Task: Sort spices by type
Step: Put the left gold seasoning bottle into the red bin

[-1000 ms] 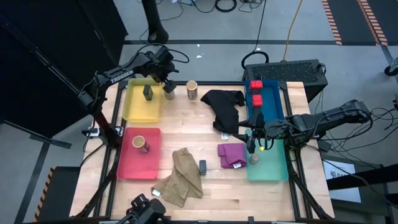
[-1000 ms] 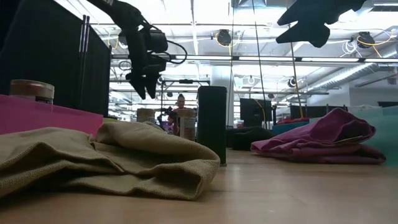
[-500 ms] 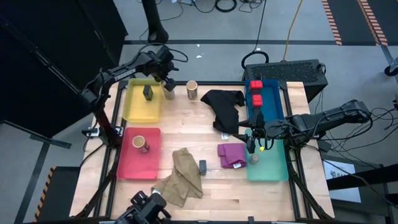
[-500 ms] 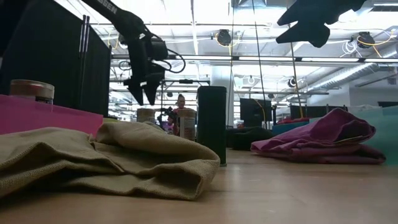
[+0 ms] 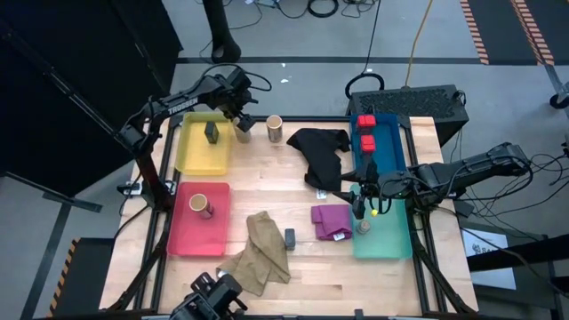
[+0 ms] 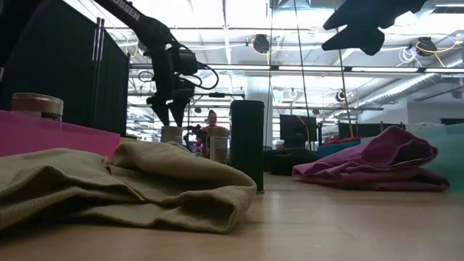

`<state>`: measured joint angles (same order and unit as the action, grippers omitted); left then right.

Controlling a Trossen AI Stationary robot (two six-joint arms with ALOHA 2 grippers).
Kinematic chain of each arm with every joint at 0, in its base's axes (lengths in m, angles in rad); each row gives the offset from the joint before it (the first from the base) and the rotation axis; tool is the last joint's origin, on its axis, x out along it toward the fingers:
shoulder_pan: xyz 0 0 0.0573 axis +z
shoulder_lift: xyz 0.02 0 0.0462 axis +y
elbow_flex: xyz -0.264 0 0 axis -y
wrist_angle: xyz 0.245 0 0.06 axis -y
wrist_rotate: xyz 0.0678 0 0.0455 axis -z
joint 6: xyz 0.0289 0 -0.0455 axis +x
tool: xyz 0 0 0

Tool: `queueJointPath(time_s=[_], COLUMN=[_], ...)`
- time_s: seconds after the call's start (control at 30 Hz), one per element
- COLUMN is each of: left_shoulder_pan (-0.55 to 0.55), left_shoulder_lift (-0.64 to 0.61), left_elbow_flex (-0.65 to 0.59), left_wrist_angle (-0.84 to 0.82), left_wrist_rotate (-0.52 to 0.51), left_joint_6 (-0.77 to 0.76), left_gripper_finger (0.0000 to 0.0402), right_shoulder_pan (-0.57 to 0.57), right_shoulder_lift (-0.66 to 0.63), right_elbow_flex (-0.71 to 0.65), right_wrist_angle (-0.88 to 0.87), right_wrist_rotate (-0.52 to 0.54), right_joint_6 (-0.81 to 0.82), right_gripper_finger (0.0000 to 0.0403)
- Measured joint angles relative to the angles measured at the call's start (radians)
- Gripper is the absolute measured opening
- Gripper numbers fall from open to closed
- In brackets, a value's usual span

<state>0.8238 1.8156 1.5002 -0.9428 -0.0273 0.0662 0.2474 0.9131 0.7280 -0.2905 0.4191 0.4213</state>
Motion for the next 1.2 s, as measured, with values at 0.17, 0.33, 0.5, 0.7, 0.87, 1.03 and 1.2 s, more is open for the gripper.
queueJointPath(time_s=[0.17,0.33,0.5,0.7,0.87,1.03,1.2], left_shoulder_pan=[0.0,0.0,0.0,-0.001,-0.001,-0.002,-0.013], left_shoulder_lift=[-0.008,-0.013,-0.015,-0.015,-0.015,-0.015,-0.016], left_elbow_flex=[-0.002,0.031,0.049,0.049,0.049,0.04,0.031], left_wrist_angle=[-0.005,-0.071,-0.079,-0.081,-0.087,-0.084,-0.067], left_wrist_rotate=[-0.007,-0.011,-0.002,0.02,0.023,0.023,0.024], left_joint_6=[0.026,0.048,0.046,0.029,0.017,-0.006,-0.007], left_gripper_finger=[0.0348,0.0348,0.0348,0.0348,0.0348,0.0348,0.0348], right_shoulder_pan=[0.0,0.0,0.0,0.0,0.0,0.0,0.0], right_shoulder_lift=[0.0,0.0,0.0,0.0,0.0,0.0,0.0], right_elbow_flex=[0.0,0.0,0.0,0.0,0.0,0.0,0.0], right_wrist_angle=[0.0,0.0,0.0,0.0,0.0,0.0,0.0], right_wrist_rotate=[0.0,0.002,0.002,0.002,0.003,0.003,0.003], right_joint_6=[-0.005,-0.007,-0.007,-0.006,-0.006,-0.006,-0.007], right_gripper_finger=[0.0242,0.0242,0.0242,0.0242,0.0242,0.0242,0.0242])
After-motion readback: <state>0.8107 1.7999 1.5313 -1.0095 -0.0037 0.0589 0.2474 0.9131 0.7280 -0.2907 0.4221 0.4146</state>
